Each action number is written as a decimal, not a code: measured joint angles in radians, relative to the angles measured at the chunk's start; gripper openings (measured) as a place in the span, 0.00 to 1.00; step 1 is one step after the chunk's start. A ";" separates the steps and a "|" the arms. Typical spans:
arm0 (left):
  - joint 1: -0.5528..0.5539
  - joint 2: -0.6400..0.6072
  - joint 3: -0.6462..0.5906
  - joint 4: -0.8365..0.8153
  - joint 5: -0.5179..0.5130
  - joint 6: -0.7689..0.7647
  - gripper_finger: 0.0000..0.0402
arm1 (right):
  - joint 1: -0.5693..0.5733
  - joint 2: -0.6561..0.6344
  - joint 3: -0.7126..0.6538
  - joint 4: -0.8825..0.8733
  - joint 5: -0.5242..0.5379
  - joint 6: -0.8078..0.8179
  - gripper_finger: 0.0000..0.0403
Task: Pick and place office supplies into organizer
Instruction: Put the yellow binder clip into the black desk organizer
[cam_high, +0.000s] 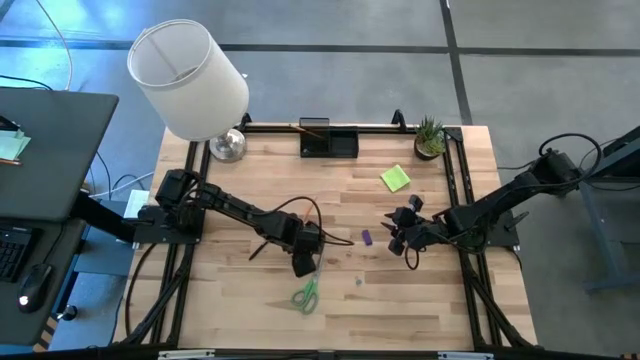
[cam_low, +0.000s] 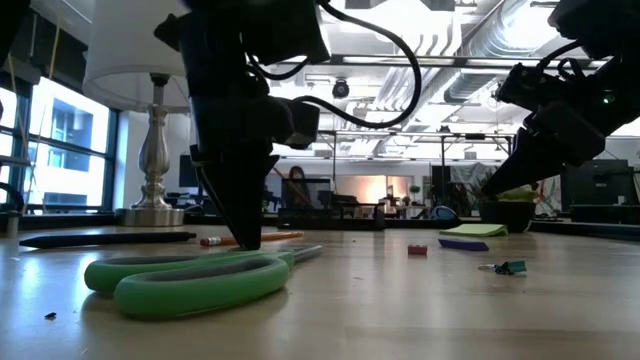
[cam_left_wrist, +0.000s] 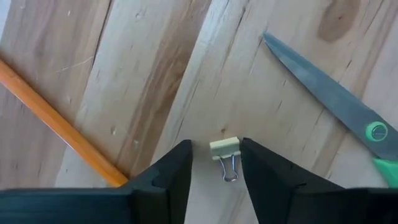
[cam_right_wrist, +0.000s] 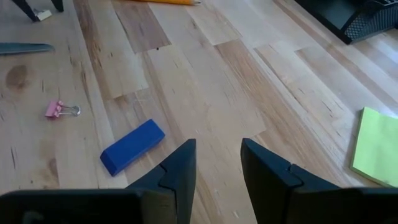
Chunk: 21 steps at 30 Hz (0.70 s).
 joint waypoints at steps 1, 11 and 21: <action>0.000 0.000 0.000 0.000 0.000 0.004 0.31 | 0.000 0.000 0.000 0.000 0.001 0.000 0.29; 0.002 -0.022 -0.004 0.012 0.004 0.086 0.17 | 0.000 0.000 0.000 -0.002 0.004 -0.002 0.29; 0.121 -0.130 -0.003 0.008 -0.080 0.279 0.02 | 0.000 0.000 0.000 -0.001 0.021 0.001 0.29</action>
